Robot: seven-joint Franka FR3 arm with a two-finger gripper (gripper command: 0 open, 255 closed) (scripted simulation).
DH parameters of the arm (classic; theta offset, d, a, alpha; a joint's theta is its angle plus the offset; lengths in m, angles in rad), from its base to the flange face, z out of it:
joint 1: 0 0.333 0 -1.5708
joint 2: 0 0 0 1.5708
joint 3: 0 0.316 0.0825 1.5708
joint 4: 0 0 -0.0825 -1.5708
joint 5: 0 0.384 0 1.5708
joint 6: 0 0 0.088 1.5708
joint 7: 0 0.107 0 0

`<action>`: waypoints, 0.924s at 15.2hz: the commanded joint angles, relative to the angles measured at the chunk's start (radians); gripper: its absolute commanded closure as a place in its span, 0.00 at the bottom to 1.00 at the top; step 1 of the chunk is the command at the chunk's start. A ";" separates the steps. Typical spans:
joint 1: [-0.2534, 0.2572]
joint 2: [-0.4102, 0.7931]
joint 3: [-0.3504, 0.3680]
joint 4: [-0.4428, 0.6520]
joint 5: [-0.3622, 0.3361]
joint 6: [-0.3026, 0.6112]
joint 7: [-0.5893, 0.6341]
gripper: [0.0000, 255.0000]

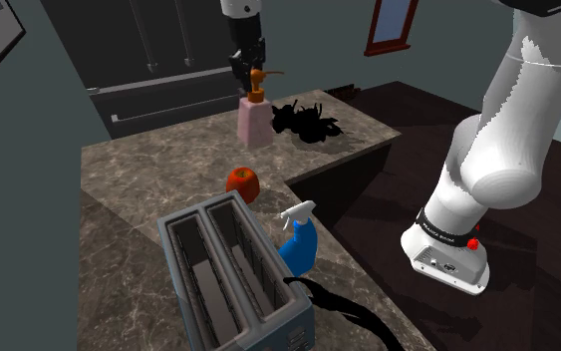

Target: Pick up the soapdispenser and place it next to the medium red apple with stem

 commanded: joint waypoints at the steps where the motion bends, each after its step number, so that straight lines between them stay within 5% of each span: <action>1: 0.000 -0.002 0.000 -0.030 -0.001 0.028 0.004 1.00; 14: -0.001 0.017 -0.001 -0.181 -0.005 0.198 0.022 1.00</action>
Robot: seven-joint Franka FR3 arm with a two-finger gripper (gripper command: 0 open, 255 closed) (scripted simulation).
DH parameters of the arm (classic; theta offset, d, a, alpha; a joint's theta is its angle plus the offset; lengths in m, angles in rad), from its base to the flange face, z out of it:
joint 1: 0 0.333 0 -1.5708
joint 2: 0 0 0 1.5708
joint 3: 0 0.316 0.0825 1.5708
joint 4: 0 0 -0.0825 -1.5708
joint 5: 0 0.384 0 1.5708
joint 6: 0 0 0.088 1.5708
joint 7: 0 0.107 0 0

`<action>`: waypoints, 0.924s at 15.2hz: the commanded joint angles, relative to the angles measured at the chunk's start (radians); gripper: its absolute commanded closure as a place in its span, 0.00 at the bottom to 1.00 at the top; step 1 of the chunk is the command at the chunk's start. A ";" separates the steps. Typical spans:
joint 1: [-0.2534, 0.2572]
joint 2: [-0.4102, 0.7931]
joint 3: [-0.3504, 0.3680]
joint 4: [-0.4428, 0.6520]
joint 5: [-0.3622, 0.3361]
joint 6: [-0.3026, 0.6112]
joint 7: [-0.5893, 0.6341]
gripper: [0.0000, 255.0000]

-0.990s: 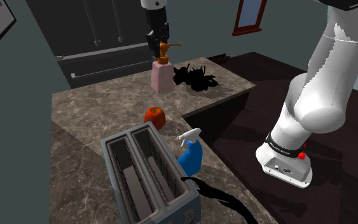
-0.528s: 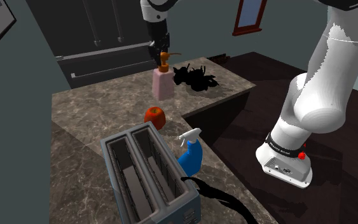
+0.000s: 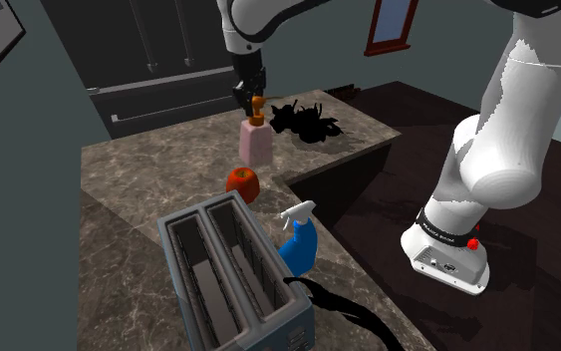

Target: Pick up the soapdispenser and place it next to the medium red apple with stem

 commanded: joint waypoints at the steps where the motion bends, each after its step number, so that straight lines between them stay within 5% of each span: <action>1: 0.000 0.001 0.000 -0.030 -0.001 0.031 0.004 1.00; 14: -0.001 0.033 -0.002 -0.105 -0.004 0.138 0.015 1.00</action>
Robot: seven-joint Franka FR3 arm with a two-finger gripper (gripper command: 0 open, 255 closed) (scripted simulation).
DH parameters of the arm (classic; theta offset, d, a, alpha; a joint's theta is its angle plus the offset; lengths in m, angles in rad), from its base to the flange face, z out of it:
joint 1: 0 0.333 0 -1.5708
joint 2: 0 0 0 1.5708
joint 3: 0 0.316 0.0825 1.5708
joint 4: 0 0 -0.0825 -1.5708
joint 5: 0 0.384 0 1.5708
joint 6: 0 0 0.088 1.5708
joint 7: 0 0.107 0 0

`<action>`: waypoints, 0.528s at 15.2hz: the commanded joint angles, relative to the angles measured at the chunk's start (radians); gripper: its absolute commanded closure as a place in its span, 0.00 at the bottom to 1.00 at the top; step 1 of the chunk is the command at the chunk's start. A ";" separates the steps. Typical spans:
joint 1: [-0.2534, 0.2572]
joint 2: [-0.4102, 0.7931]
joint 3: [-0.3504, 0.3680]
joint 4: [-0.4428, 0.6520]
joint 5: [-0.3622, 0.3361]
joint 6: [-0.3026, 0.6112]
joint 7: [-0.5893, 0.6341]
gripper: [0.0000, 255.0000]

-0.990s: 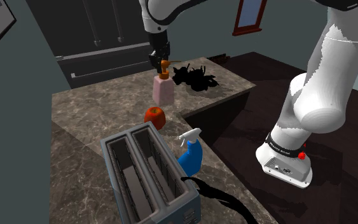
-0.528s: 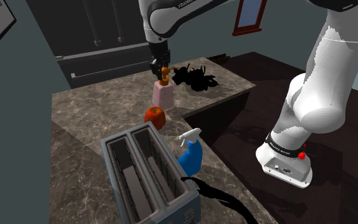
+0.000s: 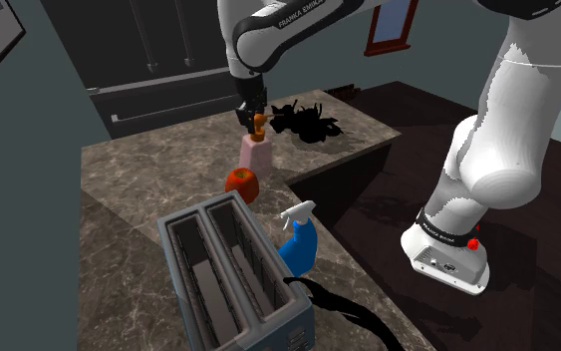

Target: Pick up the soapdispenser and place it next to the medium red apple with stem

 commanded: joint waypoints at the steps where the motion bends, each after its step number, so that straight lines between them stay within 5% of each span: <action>1: 0.000 0.000 0.000 -0.001 0.000 0.001 0.000 1.00; 3: 0.000 0.000 0.000 -0.001 0.000 0.001 0.000 1.00; 4: 0.000 0.000 0.000 -0.001 0.000 0.001 0.000 0.00; 8: 0.000 0.000 0.000 -0.001 0.000 0.001 0.000 0.00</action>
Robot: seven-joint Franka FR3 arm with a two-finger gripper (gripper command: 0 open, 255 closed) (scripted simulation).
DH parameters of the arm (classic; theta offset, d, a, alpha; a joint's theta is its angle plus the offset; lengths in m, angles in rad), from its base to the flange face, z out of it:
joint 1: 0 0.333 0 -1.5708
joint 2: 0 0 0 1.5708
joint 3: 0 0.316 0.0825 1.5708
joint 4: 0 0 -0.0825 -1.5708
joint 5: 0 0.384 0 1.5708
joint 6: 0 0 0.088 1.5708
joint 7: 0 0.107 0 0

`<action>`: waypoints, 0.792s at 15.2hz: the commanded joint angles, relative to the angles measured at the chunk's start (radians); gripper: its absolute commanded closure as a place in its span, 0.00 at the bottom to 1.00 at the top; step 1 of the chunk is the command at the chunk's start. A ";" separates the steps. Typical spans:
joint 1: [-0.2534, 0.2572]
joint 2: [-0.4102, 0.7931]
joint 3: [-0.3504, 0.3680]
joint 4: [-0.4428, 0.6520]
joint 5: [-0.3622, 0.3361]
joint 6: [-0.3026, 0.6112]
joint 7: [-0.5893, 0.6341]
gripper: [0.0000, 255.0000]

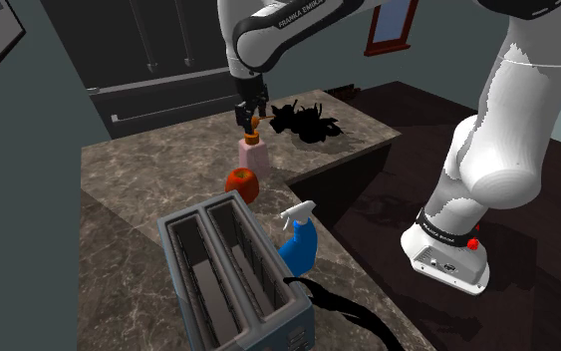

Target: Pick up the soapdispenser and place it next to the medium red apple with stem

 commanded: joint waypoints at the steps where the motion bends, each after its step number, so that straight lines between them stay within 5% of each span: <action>1: 0.000 0.000 0.000 0.000 0.000 0.000 0.000 0.00; 5: 0.007 -0.032 0.006 0.089 0.004 -0.121 -0.002 0.00; 12: 0.007 -0.032 0.006 0.089 0.004 -0.121 -0.002 0.00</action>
